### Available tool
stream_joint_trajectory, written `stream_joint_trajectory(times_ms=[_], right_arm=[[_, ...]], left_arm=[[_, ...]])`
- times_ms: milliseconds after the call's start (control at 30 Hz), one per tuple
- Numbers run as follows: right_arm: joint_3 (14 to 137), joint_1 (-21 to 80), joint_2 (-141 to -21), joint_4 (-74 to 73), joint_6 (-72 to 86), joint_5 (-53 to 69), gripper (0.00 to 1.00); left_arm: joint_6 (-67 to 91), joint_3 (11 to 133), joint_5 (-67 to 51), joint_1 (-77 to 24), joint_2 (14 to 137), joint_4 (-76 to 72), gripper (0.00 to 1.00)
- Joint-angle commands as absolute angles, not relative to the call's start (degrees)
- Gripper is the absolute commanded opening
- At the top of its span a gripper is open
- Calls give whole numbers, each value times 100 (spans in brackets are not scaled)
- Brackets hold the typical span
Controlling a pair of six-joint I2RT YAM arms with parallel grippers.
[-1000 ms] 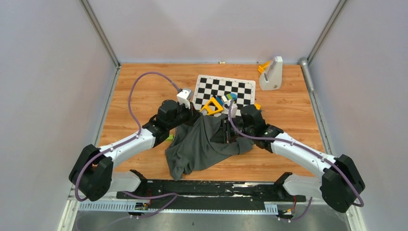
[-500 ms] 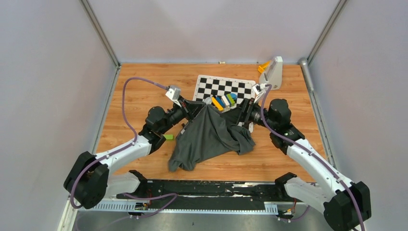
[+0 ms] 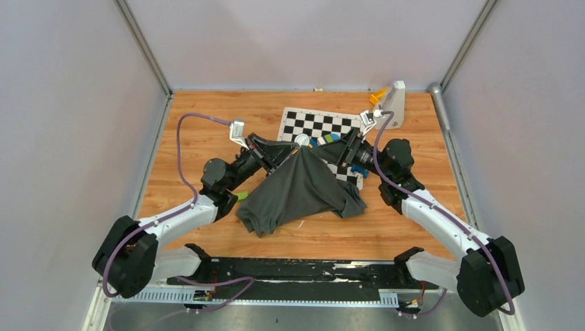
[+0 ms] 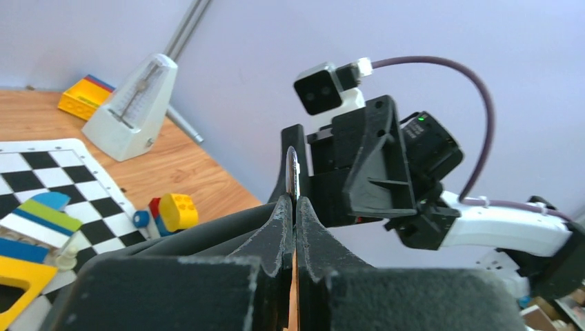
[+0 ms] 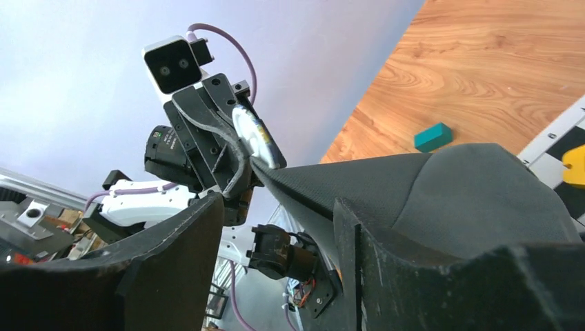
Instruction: Remove the brooch from the garment
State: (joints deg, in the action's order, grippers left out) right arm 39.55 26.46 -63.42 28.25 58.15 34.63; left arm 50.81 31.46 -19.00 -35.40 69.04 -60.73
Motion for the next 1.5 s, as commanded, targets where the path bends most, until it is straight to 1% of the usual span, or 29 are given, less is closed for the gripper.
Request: stream_joint_trajectory(times_ms=[0, 133, 400, 667, 833, 900, 1067, 1200, 1400, 1467], right_arm=[[4155, 2663, -6586, 3984, 6260, 3894, 59], [4169, 2692, -6706, 4371, 6388, 4118, 55], [4281, 2886, -6721, 4389, 6205, 3994, 52], [4330, 2948, -6872, 4540, 6288, 3884, 46], [4376, 2951, -6882, 4556, 6352, 3807, 41], [4377, 2962, -6878, 4574, 6390, 3787, 37], [4358, 2962, -6872, 4605, 6447, 3752, 34], [4339, 2962, -6890, 4605, 6476, 3768, 23], [4326, 2962, -6920, 4586, 6486, 3781, 19], [4357, 2964, -6962, 4554, 6486, 3849, 15]], left_arm=[[5650, 3154, -2027, -3528, 6610, -6622, 0], [5772, 3122, -2067, -3529, 6516, -6639, 0], [5894, 3103, -2084, -3562, 6563, -6812, 0], [5929, 3103, -2134, -3638, 6791, -7076, 0], [5754, 3093, -2203, -3686, 6839, -7156, 0], [5715, 3082, -2202, -3706, 6872, -7170, 0], [5664, 3029, -2208, -3737, 6937, -7281, 0], [5560, 3013, -2265, -3763, 6967, -7326, 0], [5467, 3025, -2356, -3769, 6973, -7384, 0], [5441, 3070, -2437, -3775, 6990, -7337, 0]])
